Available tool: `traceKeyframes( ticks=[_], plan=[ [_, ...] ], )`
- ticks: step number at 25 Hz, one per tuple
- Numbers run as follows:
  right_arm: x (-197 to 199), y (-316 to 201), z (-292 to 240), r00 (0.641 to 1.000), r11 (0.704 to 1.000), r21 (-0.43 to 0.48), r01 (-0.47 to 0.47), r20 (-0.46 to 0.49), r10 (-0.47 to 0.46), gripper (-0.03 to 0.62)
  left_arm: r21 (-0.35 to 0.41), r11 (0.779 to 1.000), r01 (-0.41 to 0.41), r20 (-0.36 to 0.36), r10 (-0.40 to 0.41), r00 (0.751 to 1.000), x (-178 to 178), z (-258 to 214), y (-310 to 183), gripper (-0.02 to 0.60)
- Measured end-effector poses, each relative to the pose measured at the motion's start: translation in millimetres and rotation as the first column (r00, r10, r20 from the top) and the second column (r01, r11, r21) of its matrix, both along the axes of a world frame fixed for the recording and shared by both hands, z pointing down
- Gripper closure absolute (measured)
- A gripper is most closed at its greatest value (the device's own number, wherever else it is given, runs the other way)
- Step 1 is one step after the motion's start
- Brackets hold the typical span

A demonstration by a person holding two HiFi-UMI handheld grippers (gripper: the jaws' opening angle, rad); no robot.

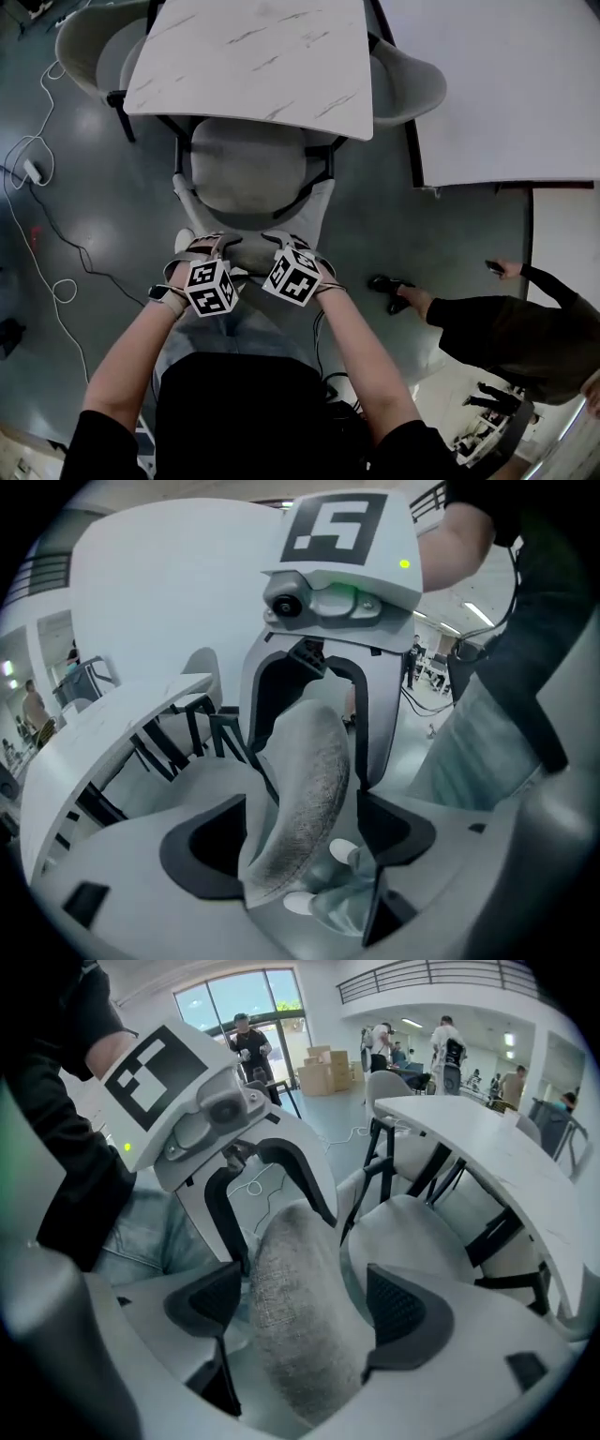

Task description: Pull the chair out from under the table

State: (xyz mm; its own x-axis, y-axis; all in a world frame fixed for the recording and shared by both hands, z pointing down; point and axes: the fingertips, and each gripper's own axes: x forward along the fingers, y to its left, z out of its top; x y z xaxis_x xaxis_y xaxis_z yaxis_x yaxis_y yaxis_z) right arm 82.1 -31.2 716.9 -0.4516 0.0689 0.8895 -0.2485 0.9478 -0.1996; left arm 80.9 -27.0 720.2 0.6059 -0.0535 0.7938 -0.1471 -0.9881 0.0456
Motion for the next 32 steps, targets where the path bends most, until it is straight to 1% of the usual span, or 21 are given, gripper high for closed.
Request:
traceKeyframes(
  ticks=[2, 5, 8, 10, 11, 12, 13, 14, 16, 18, 23, 26, 30, 32],
  plan=[
    [-2, 1, 17, 0.999, 0.999, -0.014, 0.029, -0.024, -0.029, 0.195, 0.018, 0.999, -0.047, 0.043, 0.046, 0.998, 0, 16, 1, 0.229],
    [-3, 8, 40, 0.995, 0.997, -0.021, 0.076, -0.069, -0.077, 0.195, 0.016, 0.995, -0.096, 0.099, 0.094, 0.991, 3, 36, 7, 0.230],
    [-3, 8, 53, 0.992, 0.997, -0.005, 0.077, -0.098, -0.077, 0.197, 0.043, 0.990, -0.133, 0.146, 0.125, 0.981, 2, 45, 8, 0.233],
    [-2, 8, 60, 0.988, 0.996, 0.008, 0.086, -0.127, -0.084, 0.198, 0.051, 0.990, -0.131, 0.152, 0.122, 0.981, 2, 46, 6, 0.247],
    [-1, 10, 64, 0.984, 0.995, 0.009, 0.101, -0.150, -0.098, 0.200, 0.053, 0.991, -0.120, 0.148, 0.111, 0.983, 3, 46, 3, 0.284],
    [2, 12, 69, 0.976, 0.992, 0.009, 0.125, -0.178, -0.121, 0.204, 0.049, 0.993, -0.109, 0.143, 0.101, 0.985, 4, 46, 0, 0.352],
    [4, 14, 73, 0.967, 0.988, 0.006, 0.153, -0.207, -0.148, 0.236, 0.040, 0.993, -0.110, 0.142, 0.103, 0.985, 4, 46, -2, 0.364],
    [5, 17, 77, 0.958, 0.984, 0.001, 0.178, -0.228, -0.173, 0.277, 0.031, 0.992, -0.122, 0.146, 0.116, 0.982, 4, 47, -2, 0.369],
    [5, 21, 80, 0.948, 0.979, -0.017, 0.203, -0.245, -0.201, 0.316, 0.021, 0.989, -0.149, 0.158, 0.144, 0.977, 4, 48, -1, 0.380],
    [4, 22, 80, 0.946, 0.978, -0.027, 0.209, -0.247, -0.209, 0.326, 0.025, 0.987, -0.158, 0.170, 0.151, 0.974, 3, 50, -1, 0.383],
    [4, 23, 82, 0.942, 0.977, -0.017, 0.211, -0.263, -0.208, 0.356, 0.038, 0.984, -0.174, 0.208, 0.163, 0.965, 2, 54, -1, 0.394],
    [3, 24, 83, 0.941, 0.979, -0.005, 0.205, -0.273, -0.198, 0.367, 0.027, 0.979, -0.203, 0.220, 0.192, 0.956, -1, 55, 3, 0.407],
    [6, 26, 83, 0.940, 0.981, 0.007, 0.196, -0.286, -0.186, 0.381, -0.006, 0.970, -0.243, 0.226, 0.238, 0.944, 1, 54, 8, 0.428],
    [5, 27, 82, 0.941, 0.983, -0.001, 0.185, -0.287, -0.177, 0.381, -0.004, 0.965, -0.261, 0.227, 0.255, 0.940, 0, 53, 9, 0.434]
  ],
)
